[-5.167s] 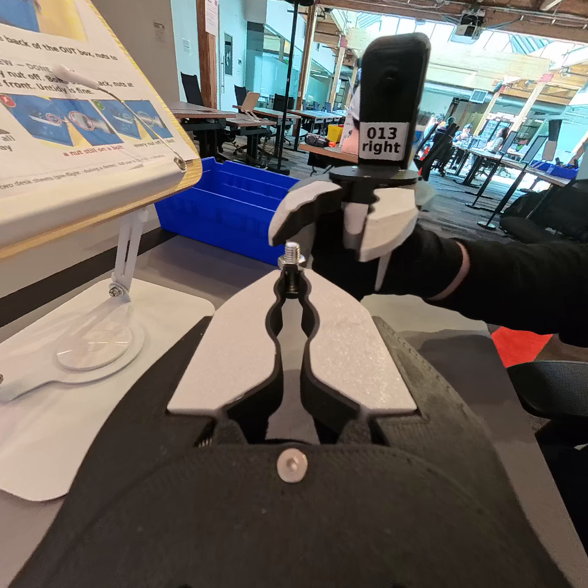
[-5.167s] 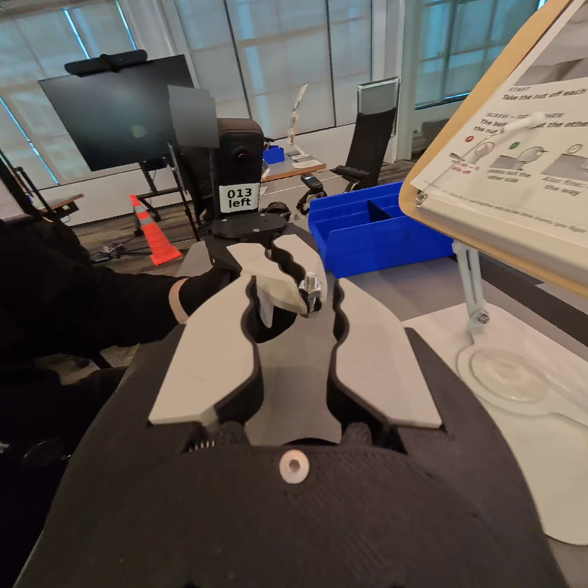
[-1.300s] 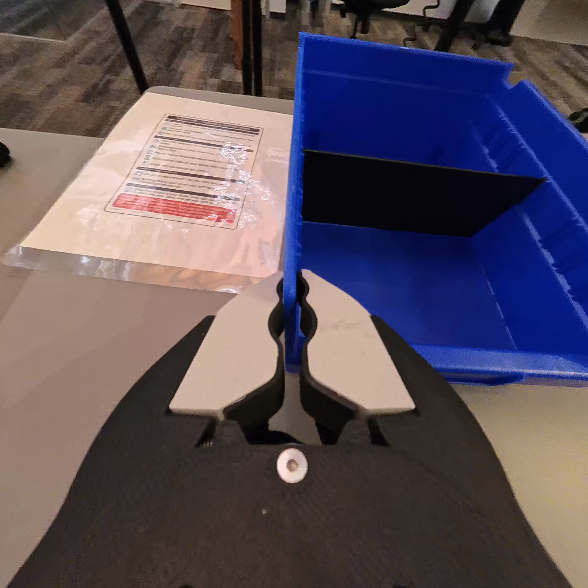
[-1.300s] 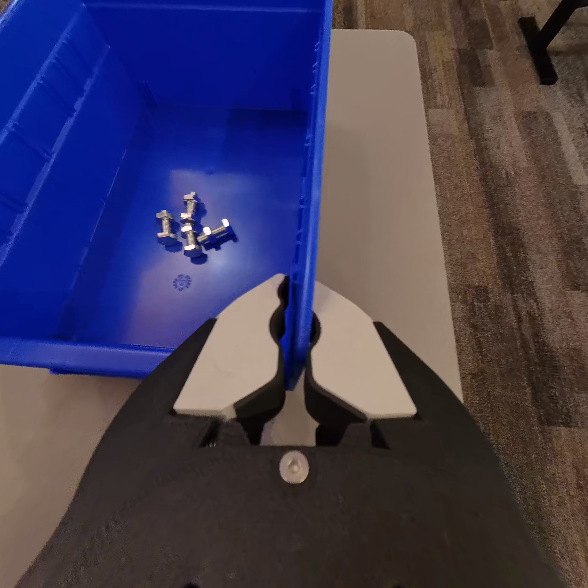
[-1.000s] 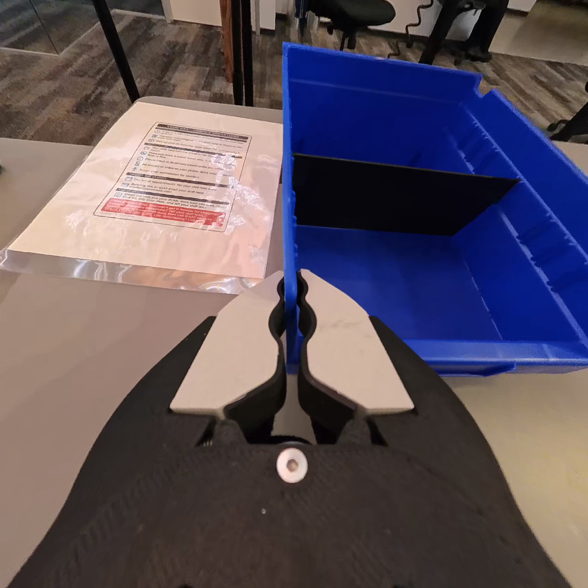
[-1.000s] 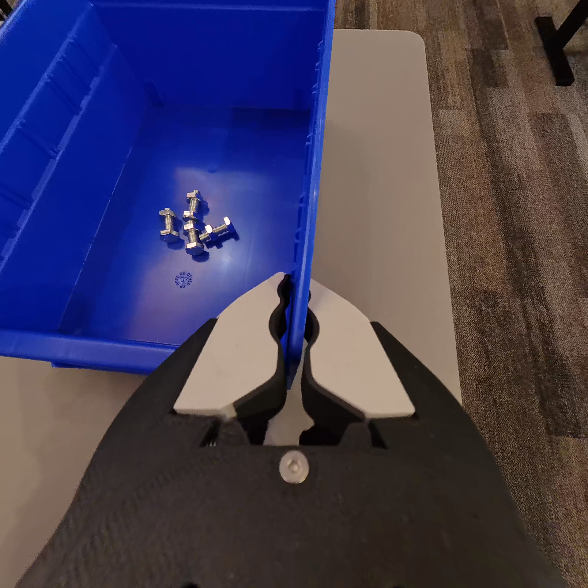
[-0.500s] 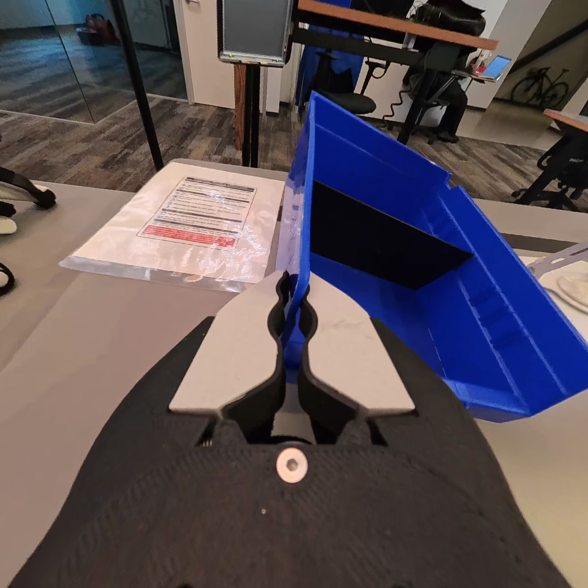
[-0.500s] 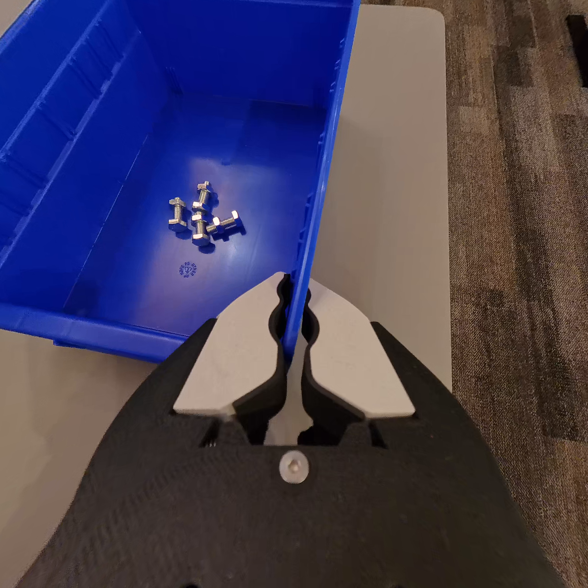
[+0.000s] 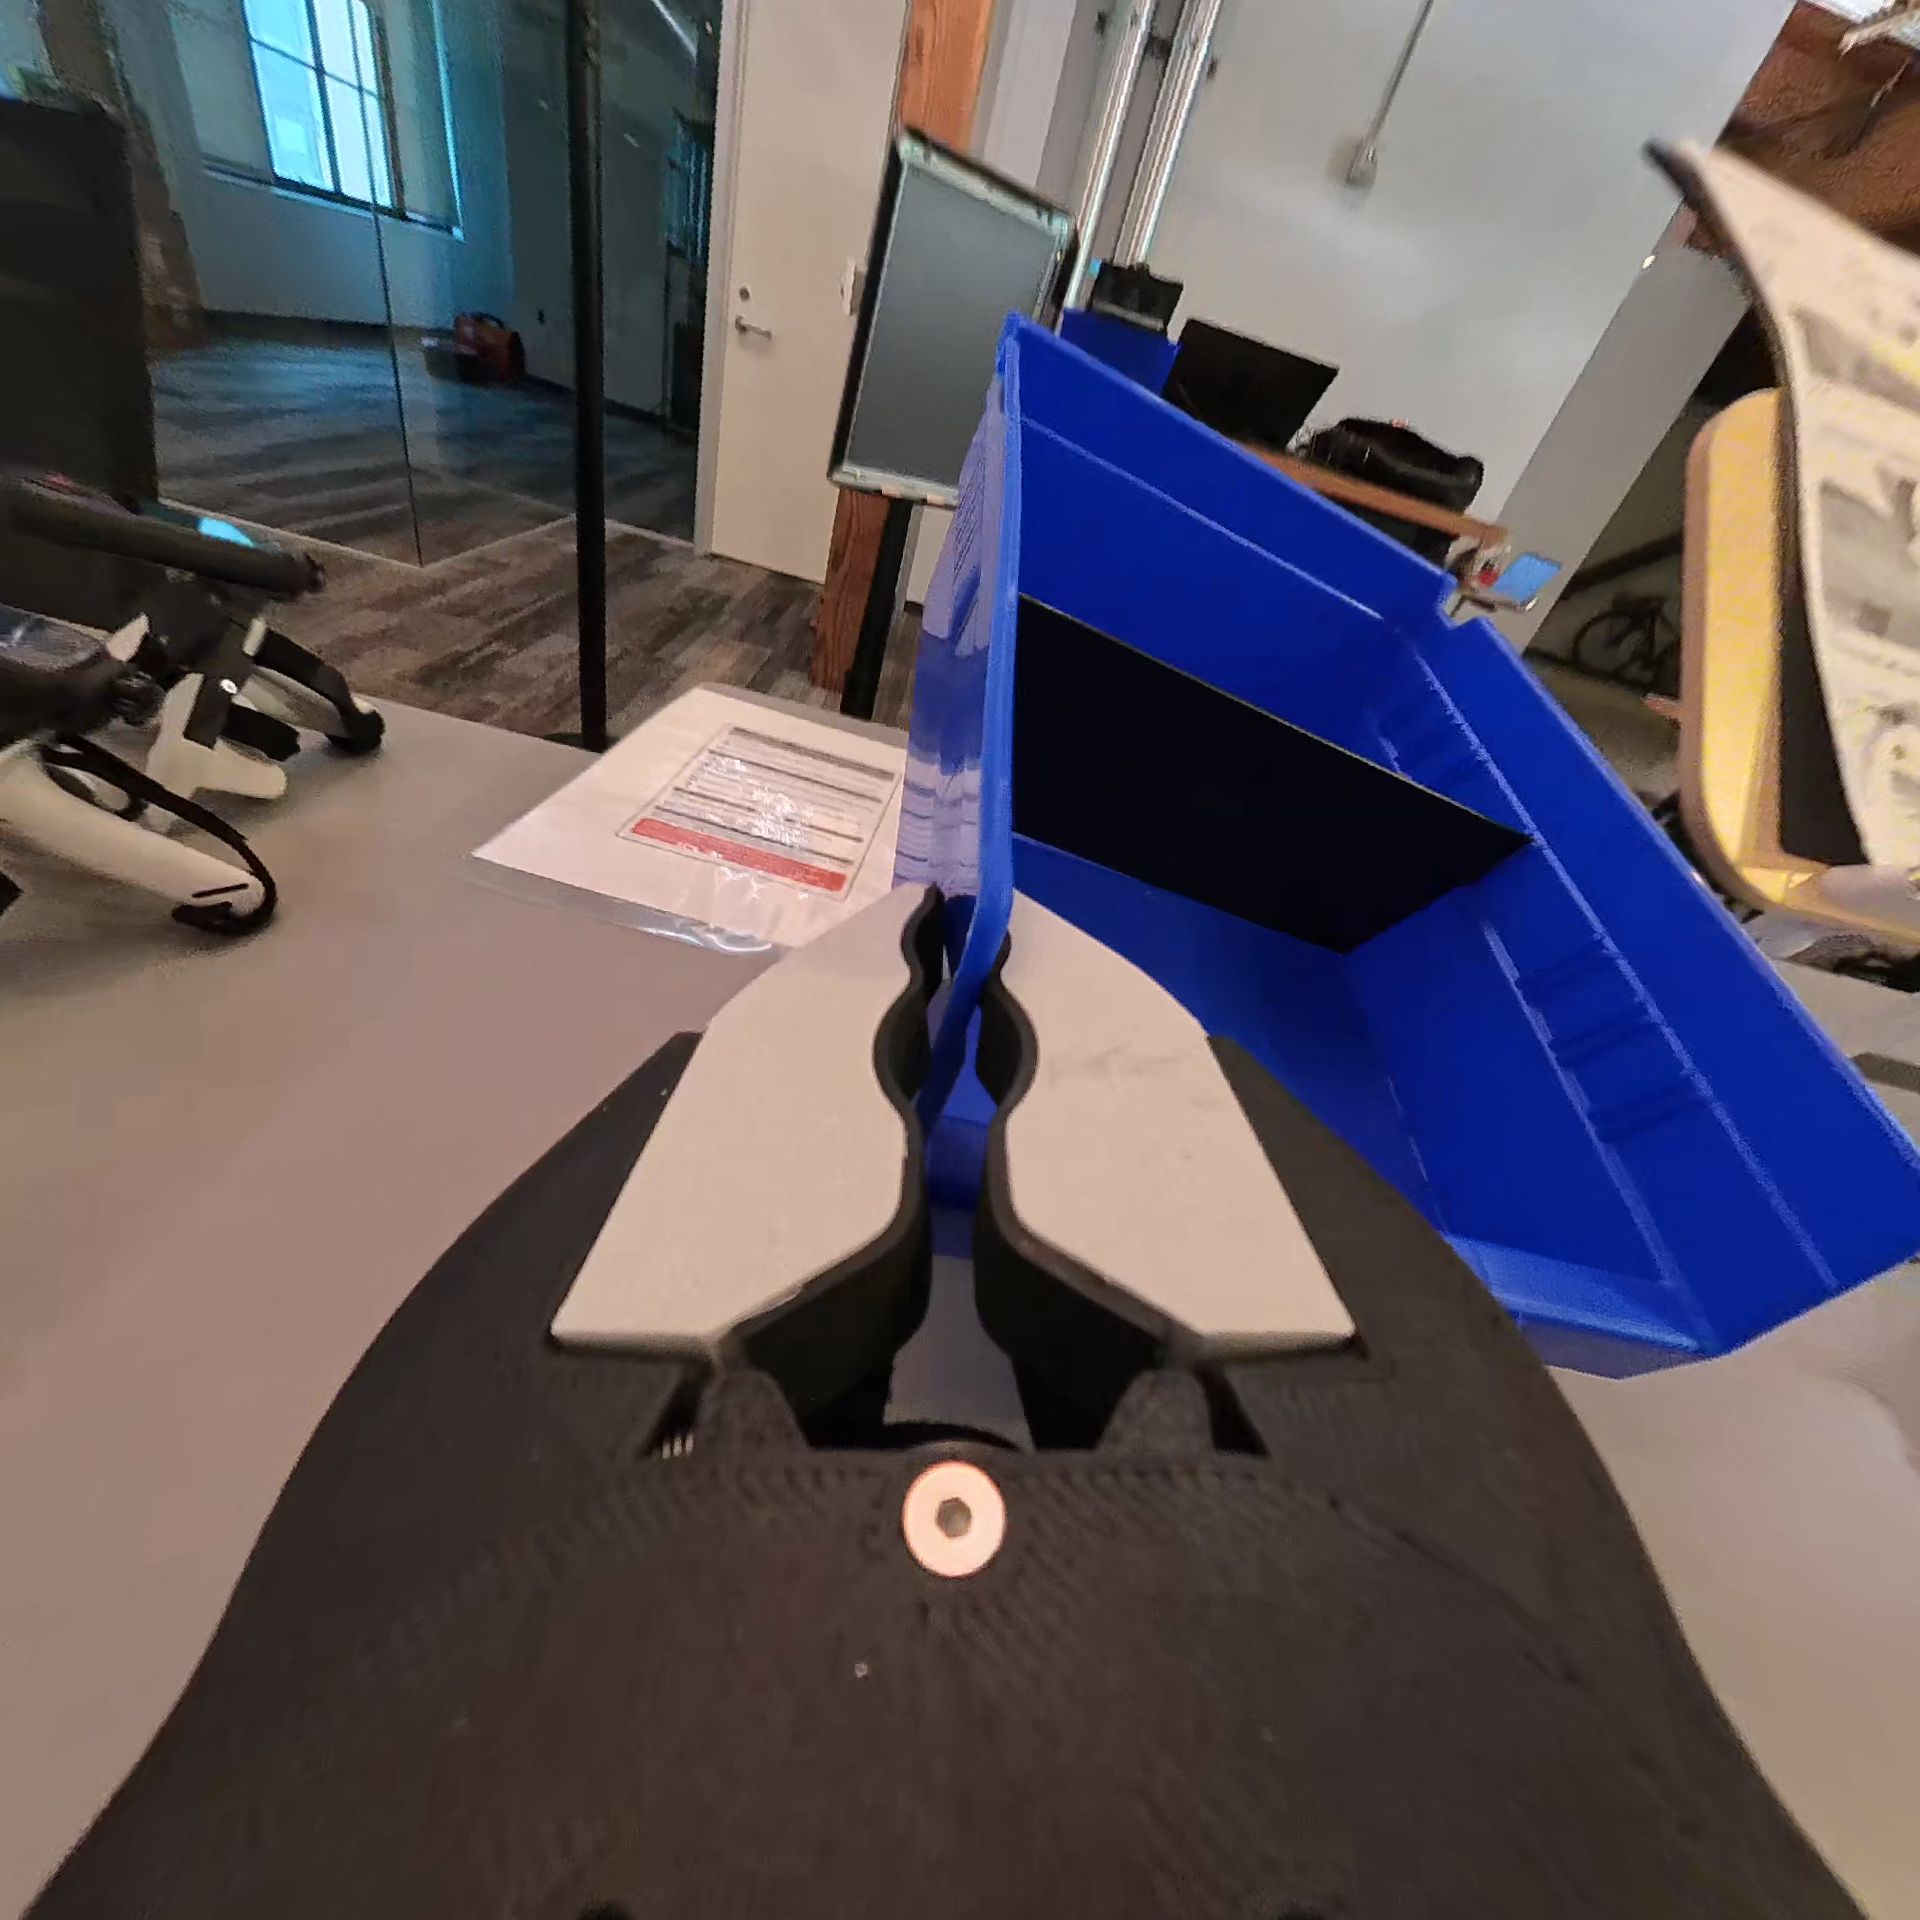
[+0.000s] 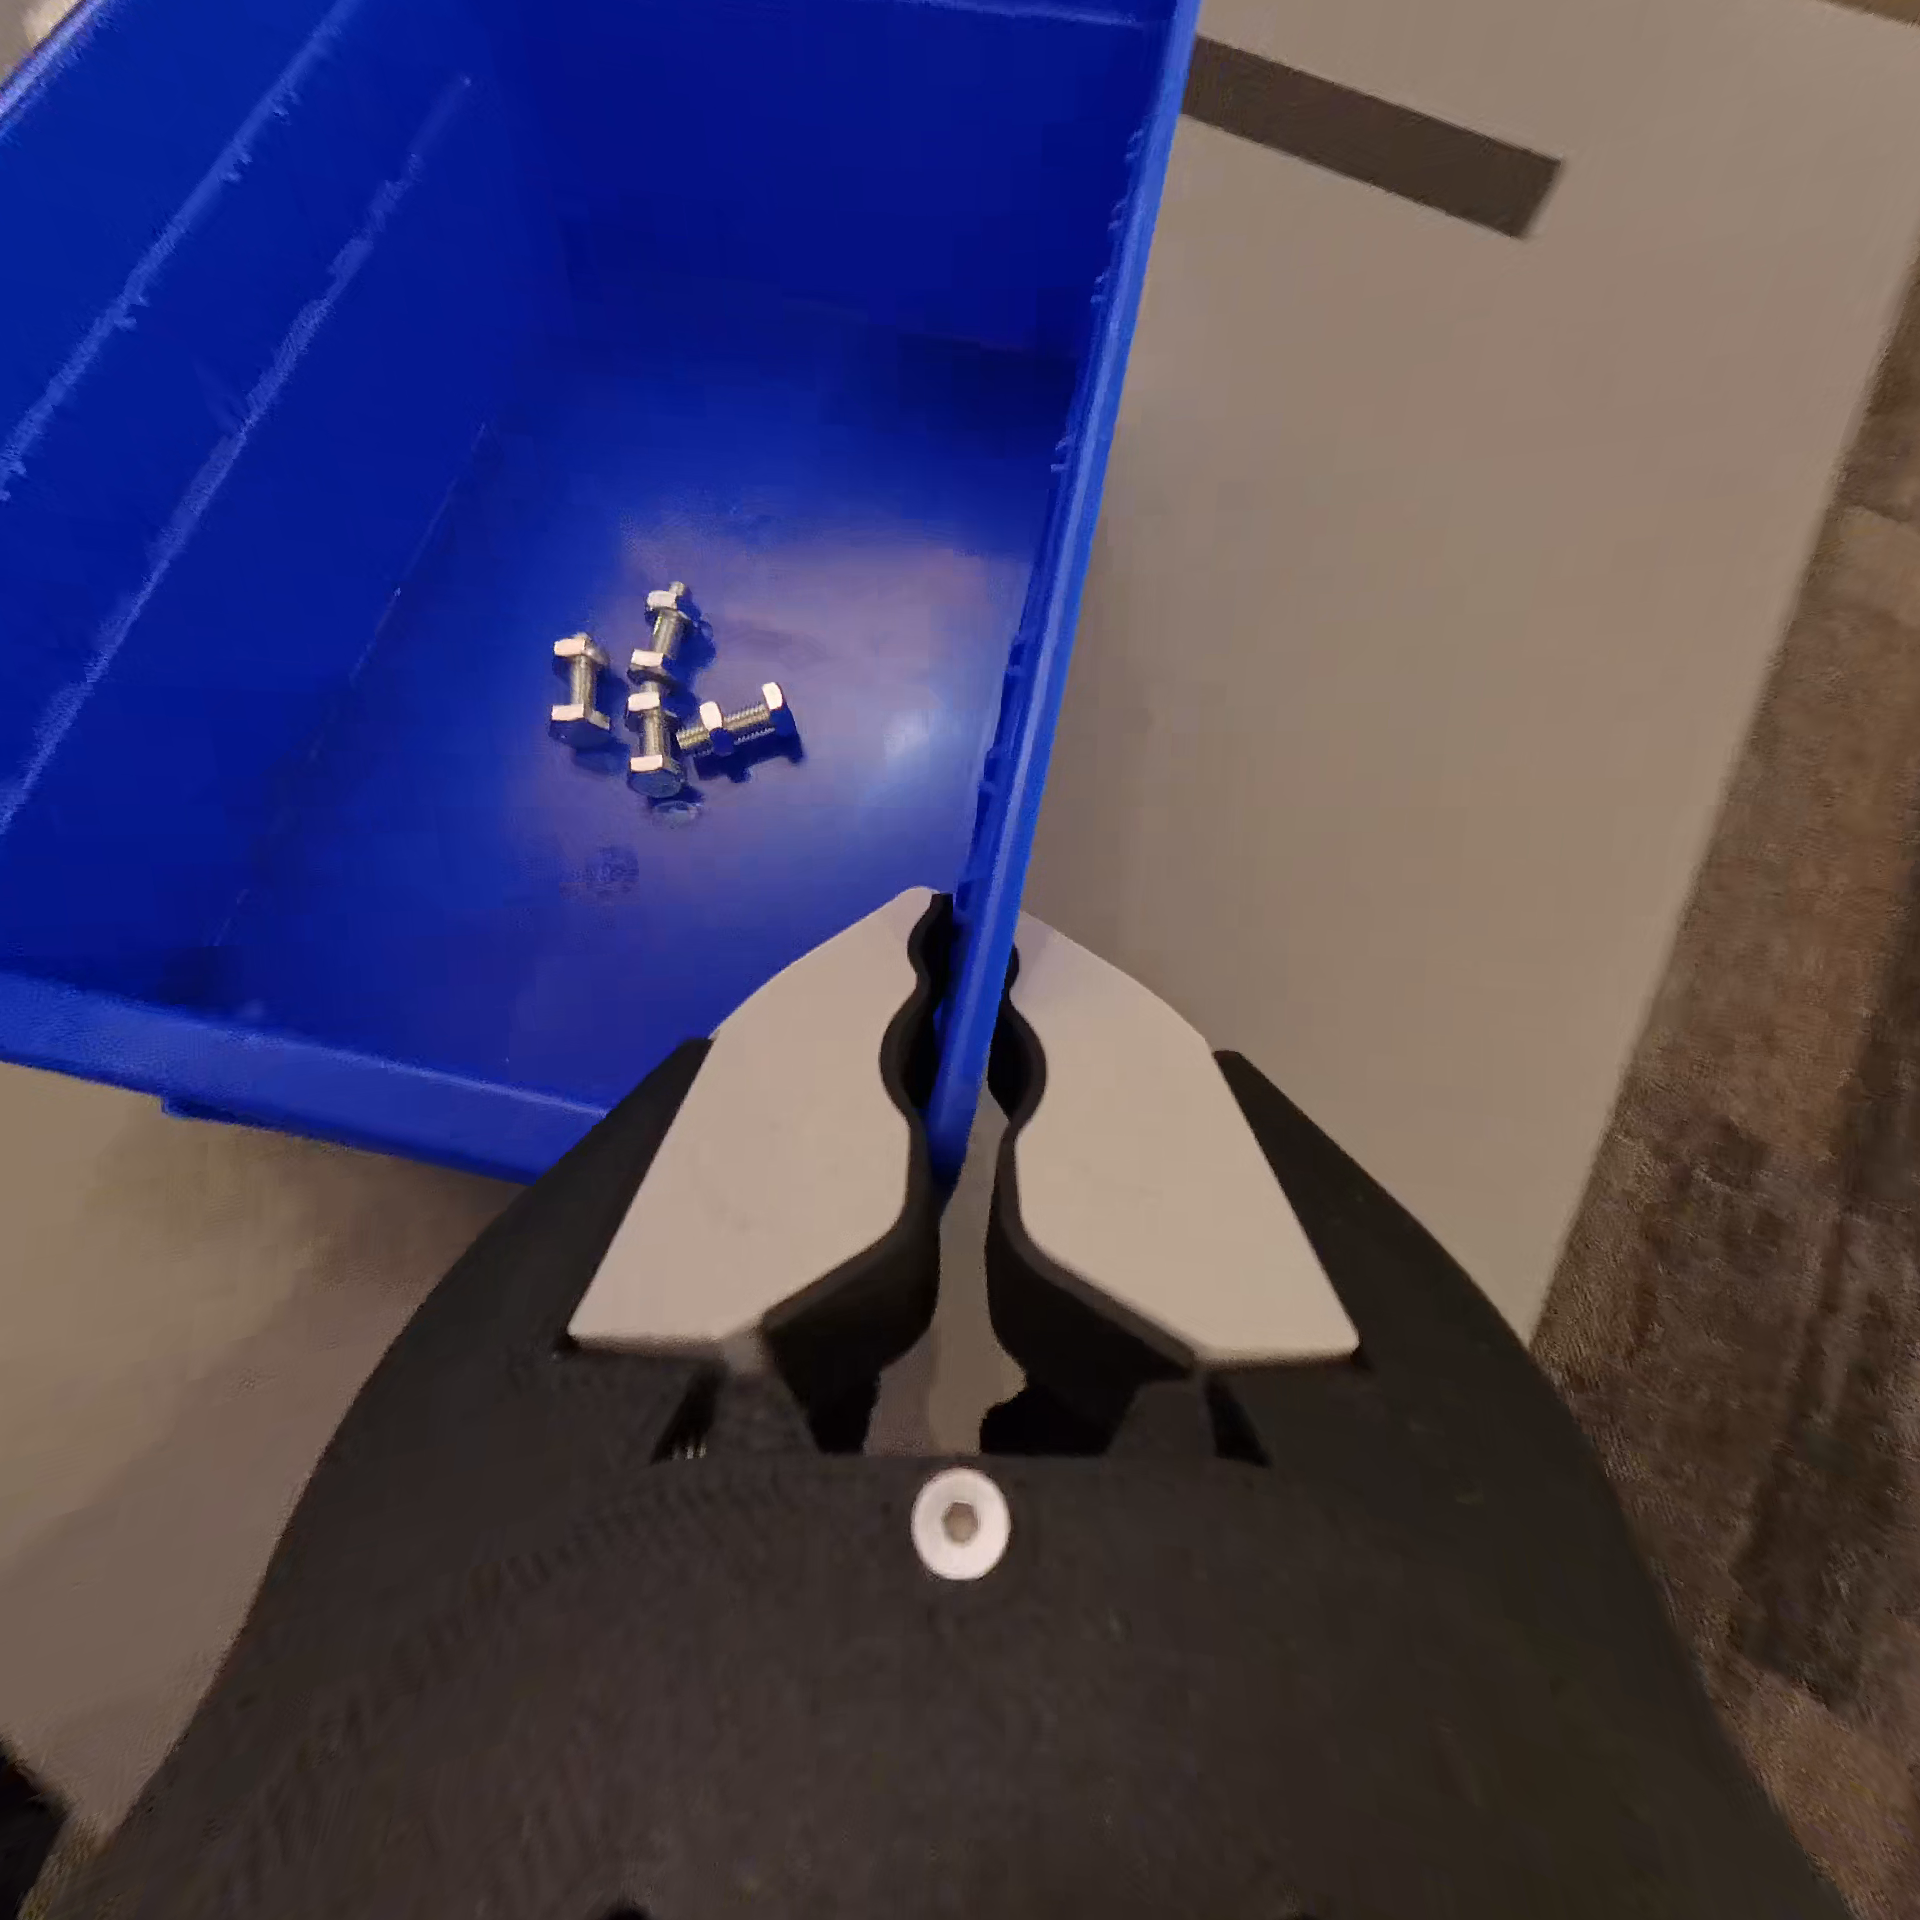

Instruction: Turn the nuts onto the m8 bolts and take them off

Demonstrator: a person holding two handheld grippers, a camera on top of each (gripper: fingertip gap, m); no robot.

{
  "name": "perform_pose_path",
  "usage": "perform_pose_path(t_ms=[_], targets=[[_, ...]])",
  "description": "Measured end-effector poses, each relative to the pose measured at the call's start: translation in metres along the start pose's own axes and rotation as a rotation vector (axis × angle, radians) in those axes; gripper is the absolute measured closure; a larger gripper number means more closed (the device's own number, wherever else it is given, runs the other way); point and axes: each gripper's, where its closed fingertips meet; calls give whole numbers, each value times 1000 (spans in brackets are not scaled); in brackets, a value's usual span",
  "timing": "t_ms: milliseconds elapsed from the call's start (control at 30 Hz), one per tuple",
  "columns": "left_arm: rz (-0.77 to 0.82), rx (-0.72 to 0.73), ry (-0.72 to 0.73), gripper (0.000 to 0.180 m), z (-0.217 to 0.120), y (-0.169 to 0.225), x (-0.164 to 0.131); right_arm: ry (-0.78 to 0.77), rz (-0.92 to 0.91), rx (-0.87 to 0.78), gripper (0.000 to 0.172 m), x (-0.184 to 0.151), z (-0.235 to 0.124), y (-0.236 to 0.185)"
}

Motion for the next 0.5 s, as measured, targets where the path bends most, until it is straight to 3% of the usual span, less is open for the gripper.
perform_pose_path(t_ms=[200, 500], targets=[[-5, 13, 88, 176, -38, -5, 36, 5, -137, 193, 166, 3, 1, -75], [20, 70, 180, 176, -85, -14, 74, -30, -244, 391, 166, 52, 58, -202]])
Point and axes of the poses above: each gripper's, where its closed fingertips meet, z out along the fingers, x out of its top, y = z × x across the jaws, and after that the axes turned 3 degrees about -x, right-handed
